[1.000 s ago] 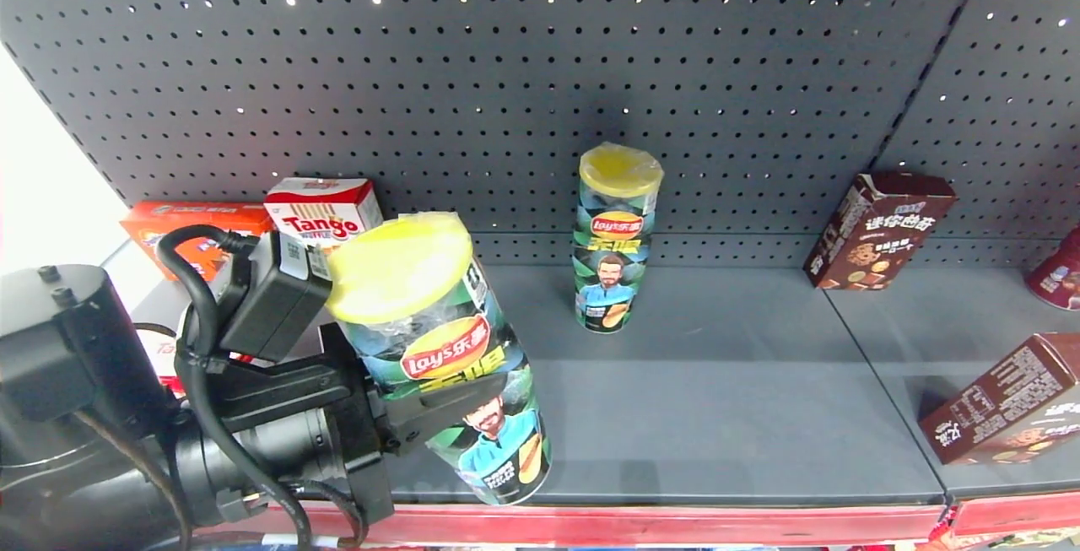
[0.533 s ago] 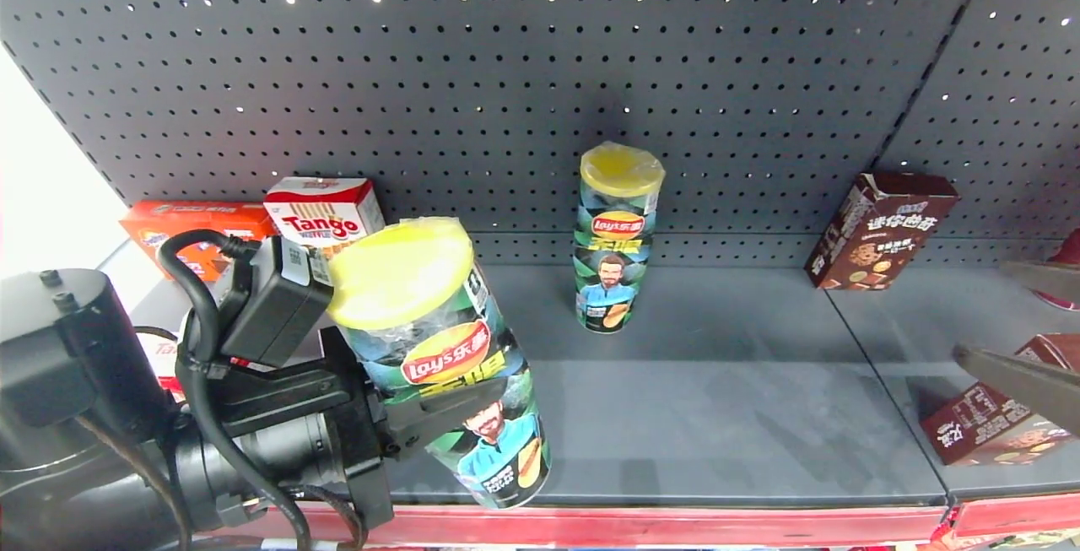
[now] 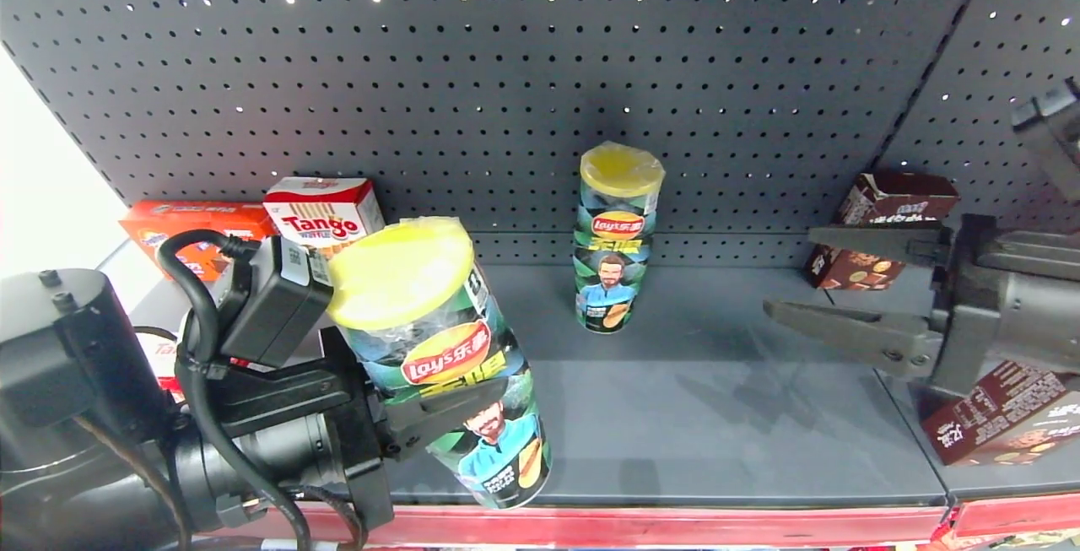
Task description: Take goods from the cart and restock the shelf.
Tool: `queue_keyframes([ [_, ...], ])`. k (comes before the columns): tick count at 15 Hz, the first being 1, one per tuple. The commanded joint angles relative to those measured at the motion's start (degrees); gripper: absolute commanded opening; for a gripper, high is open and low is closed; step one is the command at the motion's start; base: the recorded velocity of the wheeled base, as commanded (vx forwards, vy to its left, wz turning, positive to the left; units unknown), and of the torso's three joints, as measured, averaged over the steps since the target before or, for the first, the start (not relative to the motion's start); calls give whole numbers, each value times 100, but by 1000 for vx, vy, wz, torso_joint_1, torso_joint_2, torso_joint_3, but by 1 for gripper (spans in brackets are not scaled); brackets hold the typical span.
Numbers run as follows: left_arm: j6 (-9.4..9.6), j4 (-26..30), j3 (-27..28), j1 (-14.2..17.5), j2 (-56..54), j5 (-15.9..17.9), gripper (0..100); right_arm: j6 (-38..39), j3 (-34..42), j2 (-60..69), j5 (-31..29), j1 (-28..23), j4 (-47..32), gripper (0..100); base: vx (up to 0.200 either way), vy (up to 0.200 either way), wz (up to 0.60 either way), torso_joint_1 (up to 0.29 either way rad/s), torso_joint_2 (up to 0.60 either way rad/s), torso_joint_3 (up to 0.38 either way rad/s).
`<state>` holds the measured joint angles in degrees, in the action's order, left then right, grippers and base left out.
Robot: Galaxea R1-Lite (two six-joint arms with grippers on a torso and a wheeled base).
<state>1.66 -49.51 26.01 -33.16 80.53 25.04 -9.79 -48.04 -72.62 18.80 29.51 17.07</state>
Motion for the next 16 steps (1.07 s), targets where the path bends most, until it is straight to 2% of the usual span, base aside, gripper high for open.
queue_keyframes([
  [1,1,2,-35,-6,-2,1,0,-120,-337,-1132,449,-288,561,100,0,0,0,0,0,0],
  [4,-8,2,-17,-6,-2,19,0,-480,-961,-1800,968,-394,587,100,0,0,0,0,0,0],
  [6,-8,2,-9,20,6,186,0,-735,-1128,-2019,1258,-473,587,100,0,0,0,0,0,0],
  [7,-16,11,44,20,24,238,0,-1034,-1234,-2125,1724,-587,596,100,0,0,0,0,0,0],
  [9,-16,2,53,20,77,300,0,-1315,-1383,-2248,2014,-763,587,100,0,0,0,0,0,0],
  [12,-16,2,79,11,121,440,0,-1368,-1550,-2345,2972,-991,596,100,0,0,0,0,0,0],
  [14,-16,11,106,20,121,555,0,-1368,-1664,-2424,3130,-991,587,100,0,0,0,0,0,0],
  [15,-25,29,123,29,103,713,0,-1350,-1919,-2582,3411,-991,561,100,0,0,0,0,0,0],
  [16,-25,55,114,29,94,722,0,-1341,-2139,-2696,3552,-991,508,100,0,0,0,0,0,0],
])
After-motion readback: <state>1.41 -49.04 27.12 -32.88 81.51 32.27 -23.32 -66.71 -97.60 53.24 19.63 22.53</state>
